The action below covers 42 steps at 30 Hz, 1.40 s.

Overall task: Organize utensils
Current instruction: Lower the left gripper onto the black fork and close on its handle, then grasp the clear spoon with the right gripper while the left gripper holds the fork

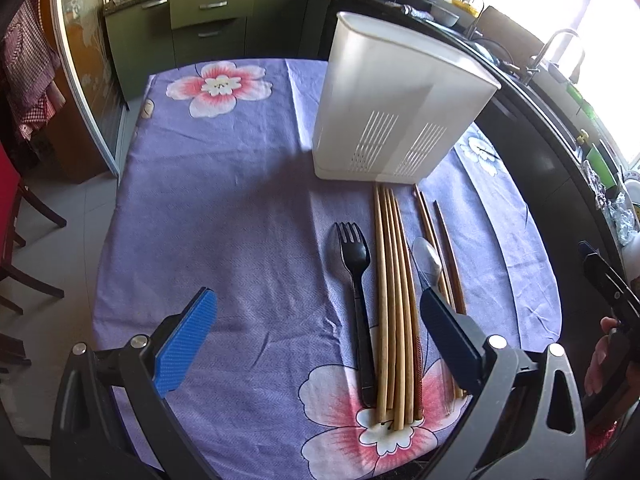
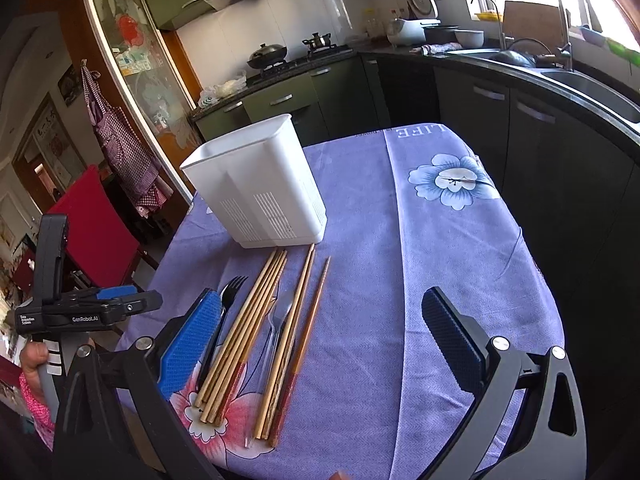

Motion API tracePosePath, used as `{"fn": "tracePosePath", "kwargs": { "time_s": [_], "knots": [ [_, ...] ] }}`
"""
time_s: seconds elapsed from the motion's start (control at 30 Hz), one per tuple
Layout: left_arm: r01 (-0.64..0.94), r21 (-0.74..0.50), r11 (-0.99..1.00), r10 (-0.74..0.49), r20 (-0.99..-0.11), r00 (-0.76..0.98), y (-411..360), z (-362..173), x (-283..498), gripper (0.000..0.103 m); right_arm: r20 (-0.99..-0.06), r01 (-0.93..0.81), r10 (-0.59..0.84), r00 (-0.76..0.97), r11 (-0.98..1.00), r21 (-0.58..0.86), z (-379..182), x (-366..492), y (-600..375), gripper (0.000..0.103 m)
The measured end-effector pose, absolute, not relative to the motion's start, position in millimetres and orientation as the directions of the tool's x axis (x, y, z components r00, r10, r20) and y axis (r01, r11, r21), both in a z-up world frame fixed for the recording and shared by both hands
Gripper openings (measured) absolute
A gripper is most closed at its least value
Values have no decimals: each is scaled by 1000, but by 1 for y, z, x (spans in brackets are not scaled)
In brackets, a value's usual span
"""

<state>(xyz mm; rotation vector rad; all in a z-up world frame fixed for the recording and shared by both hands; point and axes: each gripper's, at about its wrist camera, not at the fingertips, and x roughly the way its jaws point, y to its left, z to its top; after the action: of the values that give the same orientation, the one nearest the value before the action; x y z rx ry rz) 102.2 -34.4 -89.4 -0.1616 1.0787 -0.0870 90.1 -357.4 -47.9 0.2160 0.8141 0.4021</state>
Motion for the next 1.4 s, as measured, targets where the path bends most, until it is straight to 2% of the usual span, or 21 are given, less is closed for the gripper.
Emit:
{"fn": "tracePosePath", "kwargs": {
  "time_s": [0.07,0.13,0.2,0.33,0.4,0.5,0.57,0.77,0.83,0.9,0.93,0.97,1.1,1.33,1.4],
  "knots": [
    [-2,-145,989,-129,-889,439,-44,-98,112,95,-674,-262,437,596,899,351,-54,93,-359,99],
    [8,-117,993,-110,-907,407,-53,-106,120,85,-691,-256,445,569,895,365,-60,95,-359,99],
    [18,-94,995,-94,-925,369,-62,-116,128,69,-703,-250,444,556,896,368,-65,98,-359,99],
    [24,-73,997,-77,-946,315,-72,-131,140,59,-703,-254,450,551,893,373,-67,98,-359,99],
    [11,-72,997,-72,-952,299,-71,-135,145,48,-703,-253,447,553,894,369,-66,98,-360,99],
    [3,-64,998,-62,-956,286,-71,-141,150,45,-704,-251,440,556,897,363,-63,97,-360,99],
    [7,-63,998,-63,-960,274,-72,-143,151,38,-705,-251,440,557,898,362,-63,97,-360,99],
    [34,-51,998,-58,-962,266,-84,-145,148,38,-709,-258,434,556,901,349,-61,97,-356,99],
    [38,-39,999,-48,-962,269,-89,-145,149,34,-714,-261,429,553,903,340,-62,97,-354,99],
    [43,-37,998,-47,-962,269,-93,-145,150,24,-719,-267,429,547,903,335,-63,97,-352,99],
    [51,-36,998,-48,-962,268,-95,-145,150,14,-723,-270,426,544,905,330,-63,98,-350,99],
    [56,-38,998,-52,-962,266,-96,-145,151,9,-726,-272,421,544,907,321,-63,97,-349,99],
    [57,-52,997,-66,-961,270,-97,-145,153,9,-741,-294,418,525,907,302,-63,100,-339,99],
    [9,-62,998,-61,-942,331,-67,-129,149,9,-771,-389,502,392,850,356,-70,116,-300,99],
    [-4,-66,998,-60,-936,346,-60,-124,145,9,-791,-408,507,342,838,361,-76,119,-284,87]
  ]
}}
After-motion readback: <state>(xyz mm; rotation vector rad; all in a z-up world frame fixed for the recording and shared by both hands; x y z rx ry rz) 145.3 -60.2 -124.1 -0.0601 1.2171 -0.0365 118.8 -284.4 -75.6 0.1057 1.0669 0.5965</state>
